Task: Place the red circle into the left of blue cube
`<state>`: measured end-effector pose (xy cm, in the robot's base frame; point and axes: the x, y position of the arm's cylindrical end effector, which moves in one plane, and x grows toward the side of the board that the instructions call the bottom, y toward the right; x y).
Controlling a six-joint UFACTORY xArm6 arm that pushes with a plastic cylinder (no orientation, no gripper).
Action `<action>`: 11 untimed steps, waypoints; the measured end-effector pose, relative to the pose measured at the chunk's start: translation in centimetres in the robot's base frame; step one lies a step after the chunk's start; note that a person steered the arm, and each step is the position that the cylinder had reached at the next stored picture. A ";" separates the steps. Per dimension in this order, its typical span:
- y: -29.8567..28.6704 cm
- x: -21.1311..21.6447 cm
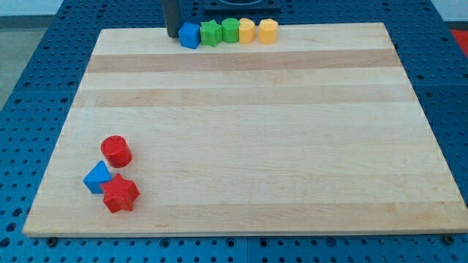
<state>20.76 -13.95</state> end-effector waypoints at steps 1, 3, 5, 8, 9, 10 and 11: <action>-2.4 1.4; 1.2 12.1; 14.8 26.7; -0.4 40.1; -8.0 39.8; -11.2 37.1; -11.5 34.2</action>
<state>54.97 -25.47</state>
